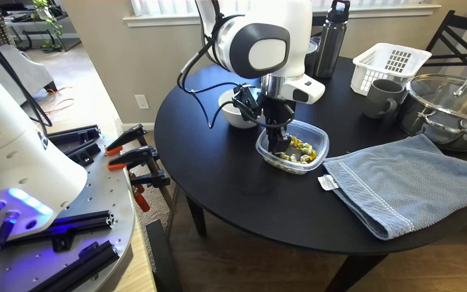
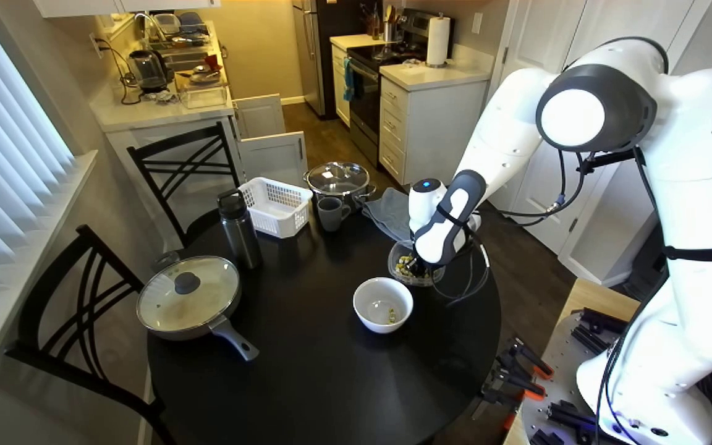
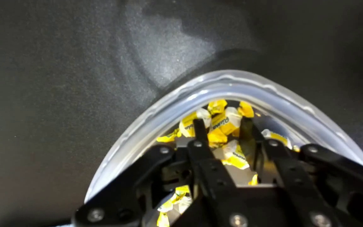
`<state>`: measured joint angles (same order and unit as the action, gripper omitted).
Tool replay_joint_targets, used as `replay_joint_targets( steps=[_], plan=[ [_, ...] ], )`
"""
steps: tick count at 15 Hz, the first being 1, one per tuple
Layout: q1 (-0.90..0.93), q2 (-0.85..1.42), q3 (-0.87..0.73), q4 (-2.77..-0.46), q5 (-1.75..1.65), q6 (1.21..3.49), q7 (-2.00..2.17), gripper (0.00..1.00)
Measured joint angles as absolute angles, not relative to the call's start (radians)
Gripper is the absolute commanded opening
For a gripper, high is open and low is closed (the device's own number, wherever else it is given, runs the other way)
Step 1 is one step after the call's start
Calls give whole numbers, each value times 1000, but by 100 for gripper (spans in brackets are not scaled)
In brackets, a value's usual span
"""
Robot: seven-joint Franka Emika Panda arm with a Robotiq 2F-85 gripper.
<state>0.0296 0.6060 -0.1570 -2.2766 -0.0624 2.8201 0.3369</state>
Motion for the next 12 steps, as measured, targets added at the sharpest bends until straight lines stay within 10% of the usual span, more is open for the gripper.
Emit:
replay_joint_targets(
  steps=[12],
  plan=[
    [27,551,-146,-2265,-36,2819,324,0]
  ],
)
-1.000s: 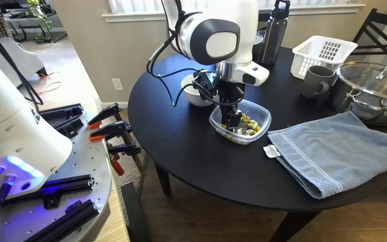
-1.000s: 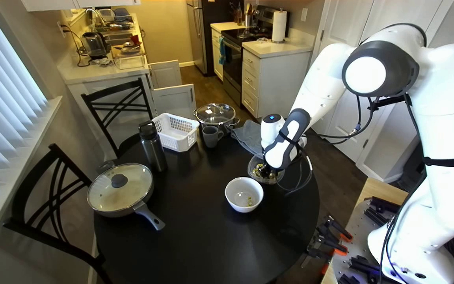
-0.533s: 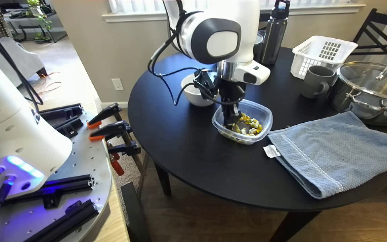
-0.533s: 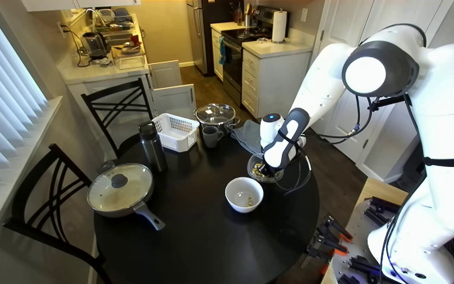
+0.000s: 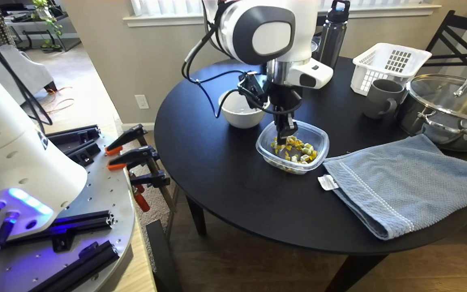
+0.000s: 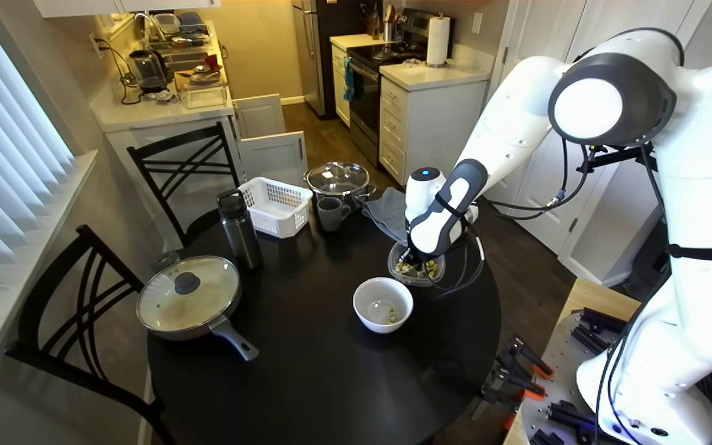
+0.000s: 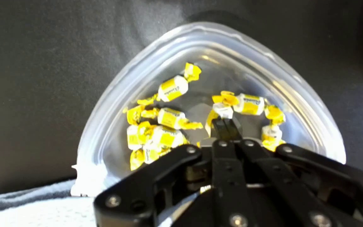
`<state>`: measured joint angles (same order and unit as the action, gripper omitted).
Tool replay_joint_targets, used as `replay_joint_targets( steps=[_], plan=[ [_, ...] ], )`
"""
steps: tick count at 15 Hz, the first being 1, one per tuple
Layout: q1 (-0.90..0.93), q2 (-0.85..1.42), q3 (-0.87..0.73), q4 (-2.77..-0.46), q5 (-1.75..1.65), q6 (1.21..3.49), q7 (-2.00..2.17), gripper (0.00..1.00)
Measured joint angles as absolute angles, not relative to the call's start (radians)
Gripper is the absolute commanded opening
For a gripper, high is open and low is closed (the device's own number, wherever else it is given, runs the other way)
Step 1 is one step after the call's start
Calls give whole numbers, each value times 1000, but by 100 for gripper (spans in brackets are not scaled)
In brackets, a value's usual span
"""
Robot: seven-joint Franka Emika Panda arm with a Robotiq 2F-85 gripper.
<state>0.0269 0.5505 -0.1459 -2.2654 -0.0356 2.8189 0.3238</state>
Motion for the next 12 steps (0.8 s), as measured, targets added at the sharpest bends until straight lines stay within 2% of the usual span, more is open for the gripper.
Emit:
replay_joint_targets(
  steps=[6,12],
  plan=[
    [19,405,-113,-2308,-26,2819,287,0],
    [-47,265,103,-2404,165,2805,32,0]
  ],
)
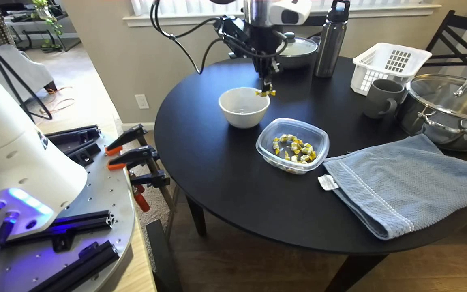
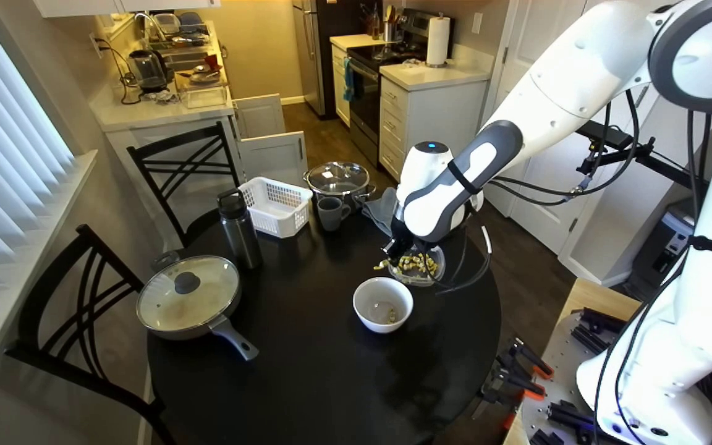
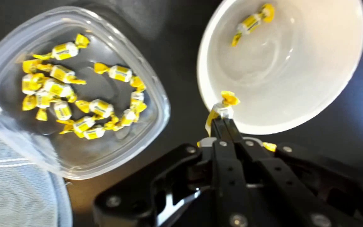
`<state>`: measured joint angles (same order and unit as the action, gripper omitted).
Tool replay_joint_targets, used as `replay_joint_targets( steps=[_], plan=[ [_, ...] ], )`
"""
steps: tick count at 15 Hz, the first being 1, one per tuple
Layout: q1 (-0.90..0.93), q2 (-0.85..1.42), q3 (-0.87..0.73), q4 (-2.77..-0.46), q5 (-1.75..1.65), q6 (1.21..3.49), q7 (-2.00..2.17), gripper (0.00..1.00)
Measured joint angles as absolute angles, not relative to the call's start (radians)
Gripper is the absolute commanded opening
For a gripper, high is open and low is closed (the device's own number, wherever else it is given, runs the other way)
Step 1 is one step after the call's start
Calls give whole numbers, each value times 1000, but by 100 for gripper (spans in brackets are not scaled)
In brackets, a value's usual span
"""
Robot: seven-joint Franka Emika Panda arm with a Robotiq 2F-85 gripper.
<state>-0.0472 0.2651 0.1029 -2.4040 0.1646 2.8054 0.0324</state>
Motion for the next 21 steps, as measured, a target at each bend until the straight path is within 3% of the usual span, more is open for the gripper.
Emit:
replay_joint_targets(
  steps=[4,5,7,12,17,21],
  plan=[
    [-46,228,184,-2429,238,2747,-77,0],
    [-45,225,189,-2430,239,2728,-87,26],
    [-41,224,187,-2431,239,2695,-97,31],
    [-24,222,136,-2439,191,2687,-87,62],
    [-10,210,-45,-2438,-55,2696,81,95],
    [-11,240,-165,-2427,-190,2709,197,100]
  ],
)
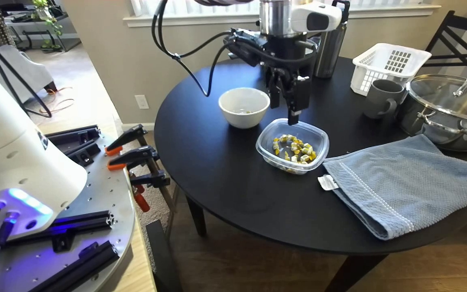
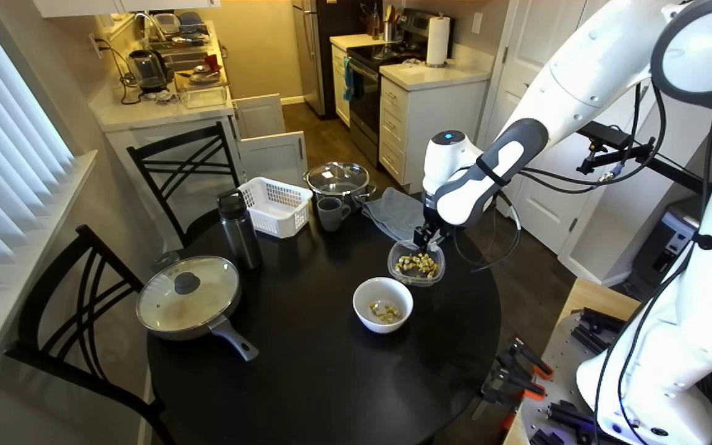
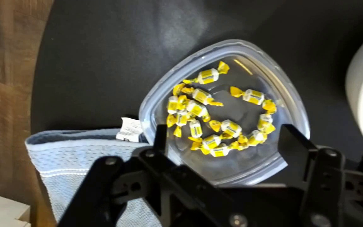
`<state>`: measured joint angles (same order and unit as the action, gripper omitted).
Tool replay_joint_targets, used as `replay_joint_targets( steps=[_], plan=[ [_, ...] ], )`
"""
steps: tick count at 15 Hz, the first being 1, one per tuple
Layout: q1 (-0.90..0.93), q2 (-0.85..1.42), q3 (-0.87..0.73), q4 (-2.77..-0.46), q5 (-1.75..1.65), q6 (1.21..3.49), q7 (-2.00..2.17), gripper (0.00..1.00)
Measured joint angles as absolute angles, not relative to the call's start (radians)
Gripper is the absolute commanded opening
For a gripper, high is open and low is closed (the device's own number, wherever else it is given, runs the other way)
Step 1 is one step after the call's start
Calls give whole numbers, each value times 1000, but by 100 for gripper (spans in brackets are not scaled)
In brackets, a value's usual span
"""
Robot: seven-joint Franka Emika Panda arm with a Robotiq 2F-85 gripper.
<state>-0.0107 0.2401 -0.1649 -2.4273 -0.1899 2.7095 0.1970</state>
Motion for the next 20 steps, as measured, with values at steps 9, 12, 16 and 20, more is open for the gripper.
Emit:
replay_joint_targets(
  steps=[9,12,16,20],
  plan=[
    [-10,491,-184,-2288,-138,2772,259,100],
    [-9,566,-167,-2230,-100,2773,259,100],
    [-6,637,-151,-2168,-73,2773,259,95],
    [-6,675,-144,-2134,-52,2773,259,64]
  ],
)
